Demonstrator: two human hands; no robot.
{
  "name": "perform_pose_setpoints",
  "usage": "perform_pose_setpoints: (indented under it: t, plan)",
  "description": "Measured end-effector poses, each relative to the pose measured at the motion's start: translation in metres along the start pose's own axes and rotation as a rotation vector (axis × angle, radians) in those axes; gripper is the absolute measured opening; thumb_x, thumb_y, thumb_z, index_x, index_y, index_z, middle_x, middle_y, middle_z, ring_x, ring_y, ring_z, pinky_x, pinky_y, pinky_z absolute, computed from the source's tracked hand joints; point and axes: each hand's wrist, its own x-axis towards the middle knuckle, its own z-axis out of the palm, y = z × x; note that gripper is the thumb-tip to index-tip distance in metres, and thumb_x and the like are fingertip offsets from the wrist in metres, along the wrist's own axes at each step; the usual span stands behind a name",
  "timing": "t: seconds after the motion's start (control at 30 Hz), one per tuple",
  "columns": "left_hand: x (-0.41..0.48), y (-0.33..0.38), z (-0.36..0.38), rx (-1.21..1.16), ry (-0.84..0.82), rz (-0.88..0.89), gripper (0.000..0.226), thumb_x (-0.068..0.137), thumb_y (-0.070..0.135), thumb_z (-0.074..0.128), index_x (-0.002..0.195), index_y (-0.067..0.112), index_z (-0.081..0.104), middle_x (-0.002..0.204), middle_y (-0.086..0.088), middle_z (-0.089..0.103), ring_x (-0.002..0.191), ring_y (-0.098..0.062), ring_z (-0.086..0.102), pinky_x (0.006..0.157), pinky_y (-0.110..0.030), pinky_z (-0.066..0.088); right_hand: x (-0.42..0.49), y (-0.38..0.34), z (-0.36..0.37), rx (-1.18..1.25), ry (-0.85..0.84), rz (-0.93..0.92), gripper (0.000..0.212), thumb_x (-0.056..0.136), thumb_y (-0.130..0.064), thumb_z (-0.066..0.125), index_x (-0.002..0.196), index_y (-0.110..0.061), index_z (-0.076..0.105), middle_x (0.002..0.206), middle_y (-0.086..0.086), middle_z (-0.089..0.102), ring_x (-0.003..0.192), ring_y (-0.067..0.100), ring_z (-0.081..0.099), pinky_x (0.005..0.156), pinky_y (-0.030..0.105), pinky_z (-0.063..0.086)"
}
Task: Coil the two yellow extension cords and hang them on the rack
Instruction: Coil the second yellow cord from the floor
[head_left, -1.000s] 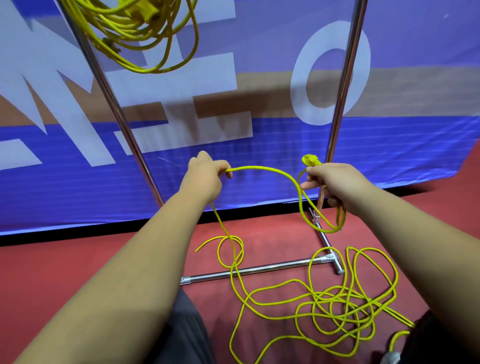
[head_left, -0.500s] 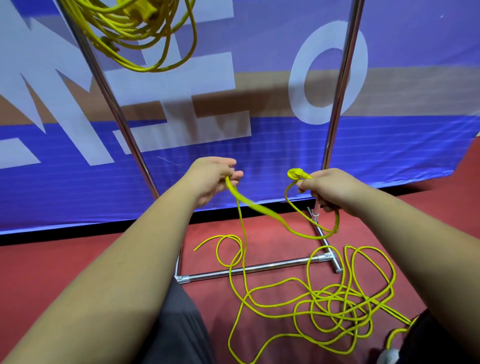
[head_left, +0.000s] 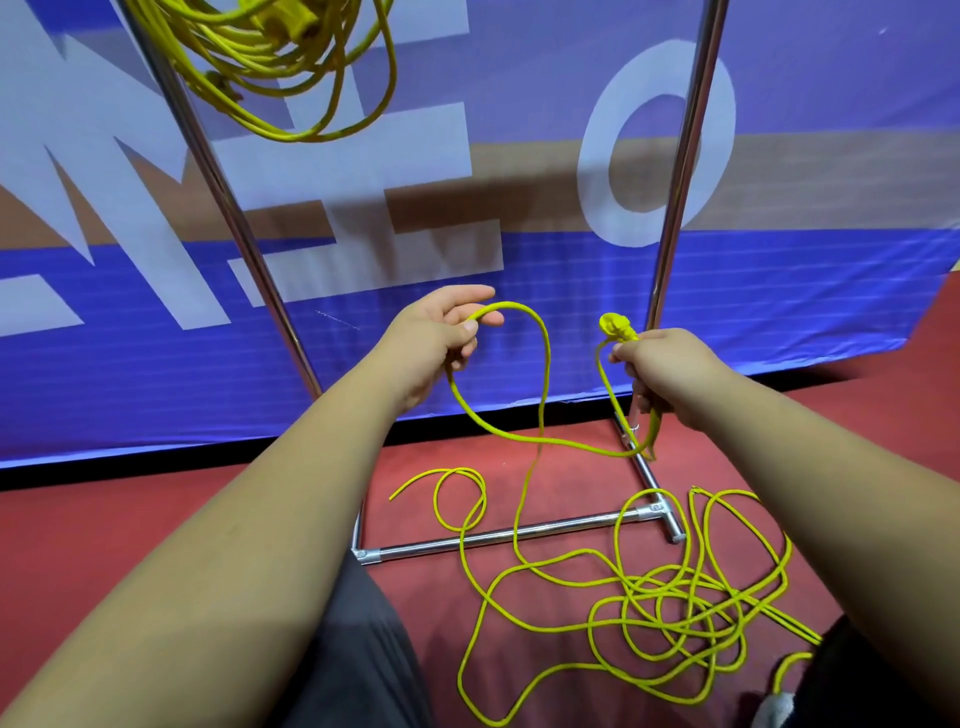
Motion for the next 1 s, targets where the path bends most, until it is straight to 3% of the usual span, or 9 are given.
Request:
perform_pose_setpoints:
  t: [0.1,0.2,0.33,0.43,0.53,0.63,0.77,0.9,1.0]
  plan:
    - [-0.005,0.008,-0.001,0.036,-0.113,0.047,0.053,0.087,-0.011,0.049,0.118,0.022,0.075,0.095,-0.006,0.074,0.088,-0.015,0.068,0.07,-0.029,0.036,-0.006,-0.008,0.002,0.085,-0.018,-0.029,0.013,0.089,-0.027,0.072,0.092,-0.014,0.068,0.074,0.008,0.045,0.055,0.023,0.038,0.056,0.035,0.04]
    - [-0.01,0.016,0.004,-0.023,-0.202,0.069,0.05,0.075,-0.006,0.05,0.105,0.02,0.081,0.083,-0.008,0.072,0.083,-0.016,0.069,0.071,-0.031,0.035,-0.012,-0.013,0.004,0.131,-0.073,-0.066,0.015,0.098,-0.028,0.067,0.097,-0.015,0.073,0.072,0.001,0.042,0.06,0.019,0.036,0.056,0.031,0.039]
    - [-0.01,0.017,0.012,-0.093,-0.23,0.072,0.044,0.083,-0.003,0.054,0.117,0.014,0.075,0.091,-0.008,0.073,0.083,-0.011,0.067,0.069,-0.03,0.032,-0.021,-0.013,0.008,0.123,-0.333,-0.089,0.021,0.103,-0.034,0.067,0.101,-0.015,0.074,0.087,0.003,0.068,0.069,0.018,0.062,0.061,0.034,0.054]
    - [-0.005,0.01,0.013,-0.063,-0.205,0.064,0.037,0.095,0.001,0.056,0.126,0.015,0.071,0.098,-0.008,0.075,0.082,-0.011,0.06,0.071,-0.03,0.033,-0.032,-0.014,0.018,0.13,-0.456,-0.097,0.021,0.105,-0.032,0.063,0.104,-0.013,0.071,0.103,0.011,0.081,0.087,0.023,0.073,0.084,0.042,0.06]
    - [0.001,0.004,0.01,0.046,-0.18,0.072,0.03,0.101,0.007,0.058,0.127,0.018,0.07,0.105,-0.005,0.076,0.079,-0.01,0.054,0.071,-0.032,0.034,-0.04,-0.018,0.026,0.21,-0.486,-0.111,0.02,0.107,-0.026,0.06,0.103,-0.008,0.068,0.087,0.015,0.076,0.086,0.029,0.074,0.101,0.051,0.057]
    - [0.003,0.0,0.009,0.18,-0.18,0.095,0.025,0.103,0.01,0.059,0.125,0.016,0.071,0.111,0.0,0.078,0.079,-0.002,0.058,0.072,-0.028,0.038,-0.045,-0.023,0.026,0.289,-0.483,-0.045,0.025,0.108,-0.029,0.059,0.106,-0.006,0.069,0.076,0.012,0.066,0.068,0.026,0.067,0.085,0.053,0.064]
    - [0.006,-0.009,0.016,0.305,-0.123,0.067,0.02,0.099,0.016,0.069,0.115,0.024,0.079,0.097,0.015,0.076,0.078,-0.001,0.059,0.075,-0.028,0.049,-0.052,-0.028,0.025,0.224,-0.479,-0.038,0.031,0.108,-0.037,0.056,0.105,-0.009,0.069,0.076,0.005,0.066,0.056,0.019,0.057,0.057,0.037,0.057]
    - [0.013,-0.019,0.034,0.262,-0.028,0.036,0.015,0.09,0.021,0.081,0.104,0.018,0.078,0.088,0.0,0.072,0.078,-0.006,0.063,0.075,-0.033,0.054,-0.053,-0.029,0.029,0.262,-0.428,-0.061,0.036,0.107,-0.045,0.059,0.103,-0.01,0.07,0.07,0.003,0.06,0.05,0.018,0.054,0.048,0.032,0.053]
    - [0.019,-0.024,0.039,0.25,0.038,0.028,0.02,0.086,0.029,0.085,0.101,0.02,0.076,0.085,0.003,0.071,0.077,-0.006,0.065,0.076,-0.032,0.056,-0.051,-0.03,0.028,0.283,-0.386,-0.067,0.048,0.099,-0.06,0.065,0.1,-0.012,0.072,0.061,0.001,0.051,0.047,0.017,0.046,0.046,0.029,0.045]
